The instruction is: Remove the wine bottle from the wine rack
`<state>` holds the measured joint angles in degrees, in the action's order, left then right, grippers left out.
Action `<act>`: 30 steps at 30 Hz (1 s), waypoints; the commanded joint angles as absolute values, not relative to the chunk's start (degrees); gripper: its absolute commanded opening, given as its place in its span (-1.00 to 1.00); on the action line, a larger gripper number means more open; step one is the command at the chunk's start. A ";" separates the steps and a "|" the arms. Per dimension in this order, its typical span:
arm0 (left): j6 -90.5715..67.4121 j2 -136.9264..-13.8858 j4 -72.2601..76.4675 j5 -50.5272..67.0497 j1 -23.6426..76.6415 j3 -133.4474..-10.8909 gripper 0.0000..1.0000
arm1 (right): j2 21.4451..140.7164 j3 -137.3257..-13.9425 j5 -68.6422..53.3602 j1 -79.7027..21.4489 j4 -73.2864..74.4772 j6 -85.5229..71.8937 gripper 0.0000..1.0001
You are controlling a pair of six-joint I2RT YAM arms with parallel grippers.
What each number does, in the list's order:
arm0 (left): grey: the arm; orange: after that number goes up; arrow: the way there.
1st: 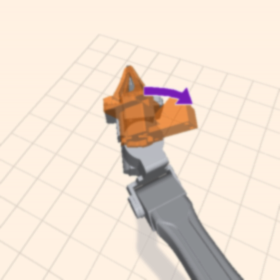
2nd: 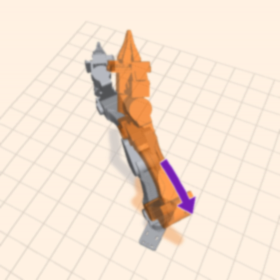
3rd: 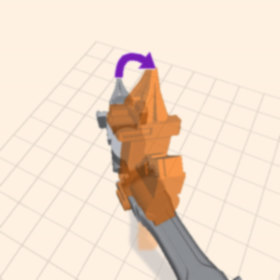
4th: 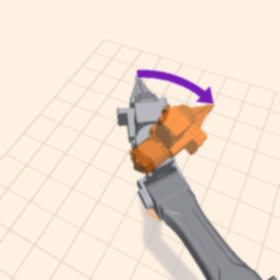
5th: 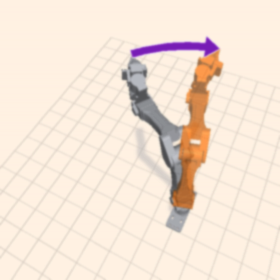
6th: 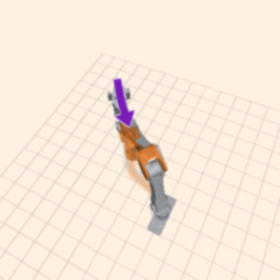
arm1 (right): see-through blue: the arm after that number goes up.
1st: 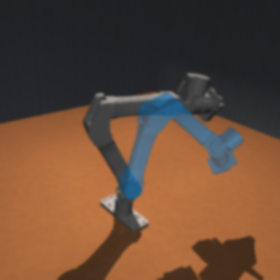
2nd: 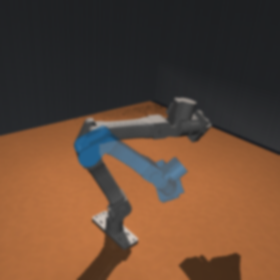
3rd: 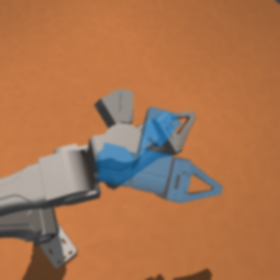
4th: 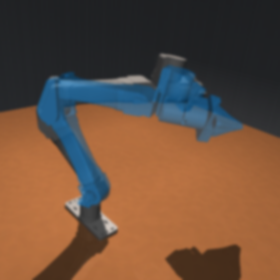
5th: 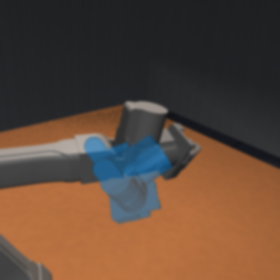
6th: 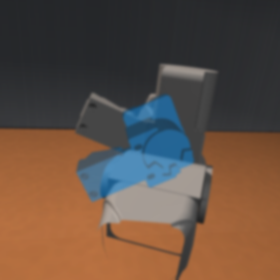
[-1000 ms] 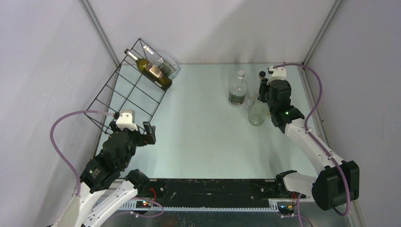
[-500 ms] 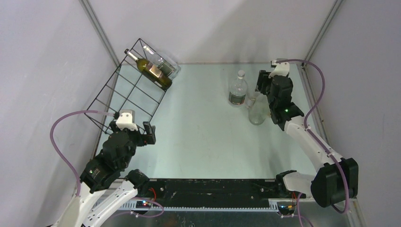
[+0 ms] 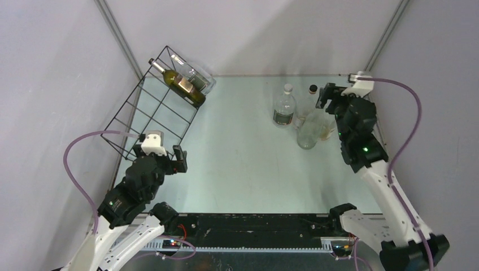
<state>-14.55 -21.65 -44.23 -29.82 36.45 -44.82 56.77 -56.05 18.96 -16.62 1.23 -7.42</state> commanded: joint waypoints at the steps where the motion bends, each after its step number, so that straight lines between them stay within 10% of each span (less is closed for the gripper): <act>1: -14.37 -24.22 -42.35 -28.52 36.04 -46.82 0.99 | 49.12 -61.66 17.16 -16.42 11.60 -10.23 0.59; 17: -16.10 -47.69 -30.34 -18.51 27.85 -61.13 1.00 | 31.92 -66.10 4.49 -16.37 50.79 -24.90 0.57; 30: -18.81 -63.55 -20.24 -3.91 6.08 -72.27 0.99 | 23.30 -53.53 -1.78 -16.43 50.28 -31.14 0.51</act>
